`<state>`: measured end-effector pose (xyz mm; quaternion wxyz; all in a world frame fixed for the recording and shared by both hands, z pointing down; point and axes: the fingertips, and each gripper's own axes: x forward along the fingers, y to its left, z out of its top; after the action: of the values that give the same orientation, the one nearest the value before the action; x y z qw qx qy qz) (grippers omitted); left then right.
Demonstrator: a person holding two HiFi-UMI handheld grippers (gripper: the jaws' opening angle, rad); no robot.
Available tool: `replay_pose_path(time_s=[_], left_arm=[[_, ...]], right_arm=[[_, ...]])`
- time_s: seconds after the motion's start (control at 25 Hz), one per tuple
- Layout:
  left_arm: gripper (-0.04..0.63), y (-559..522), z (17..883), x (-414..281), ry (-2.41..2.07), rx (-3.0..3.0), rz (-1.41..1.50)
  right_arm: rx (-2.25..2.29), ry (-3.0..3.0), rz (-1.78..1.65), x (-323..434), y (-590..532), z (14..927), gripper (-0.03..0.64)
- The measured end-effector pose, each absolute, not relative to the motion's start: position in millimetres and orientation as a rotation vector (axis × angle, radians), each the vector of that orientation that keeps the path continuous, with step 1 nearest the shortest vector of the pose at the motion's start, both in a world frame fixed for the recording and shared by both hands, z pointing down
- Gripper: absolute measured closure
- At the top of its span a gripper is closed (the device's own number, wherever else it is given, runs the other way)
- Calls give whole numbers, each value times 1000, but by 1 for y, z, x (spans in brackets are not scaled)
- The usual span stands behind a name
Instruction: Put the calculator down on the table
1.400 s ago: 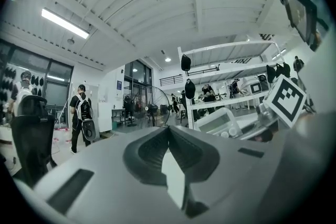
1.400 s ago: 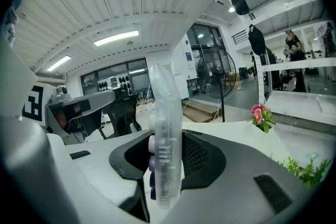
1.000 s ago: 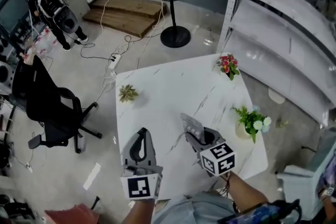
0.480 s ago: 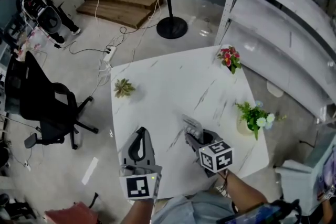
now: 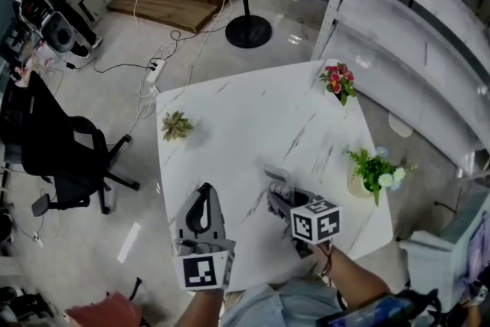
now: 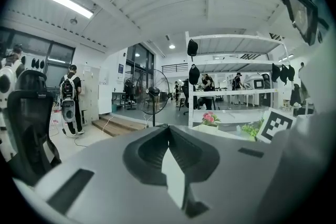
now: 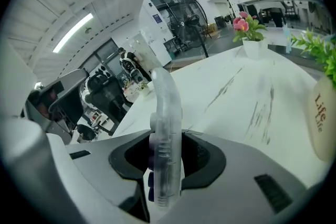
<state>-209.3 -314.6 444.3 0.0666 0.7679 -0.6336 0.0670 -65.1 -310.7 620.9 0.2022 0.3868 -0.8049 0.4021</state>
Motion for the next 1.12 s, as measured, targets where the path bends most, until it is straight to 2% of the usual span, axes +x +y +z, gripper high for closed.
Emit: replay_pose_path(time_s=[0.56, 1.12], left_arm=[[588, -326, 454, -213, -1892, 2284, 224], [588, -327, 451, -198, -1874, 2308, 232]], right_arm=[[1064, -2178, 1137, -66, -314, 639, 460], [1076, -2138, 1048, -41, -320, 650, 368]])
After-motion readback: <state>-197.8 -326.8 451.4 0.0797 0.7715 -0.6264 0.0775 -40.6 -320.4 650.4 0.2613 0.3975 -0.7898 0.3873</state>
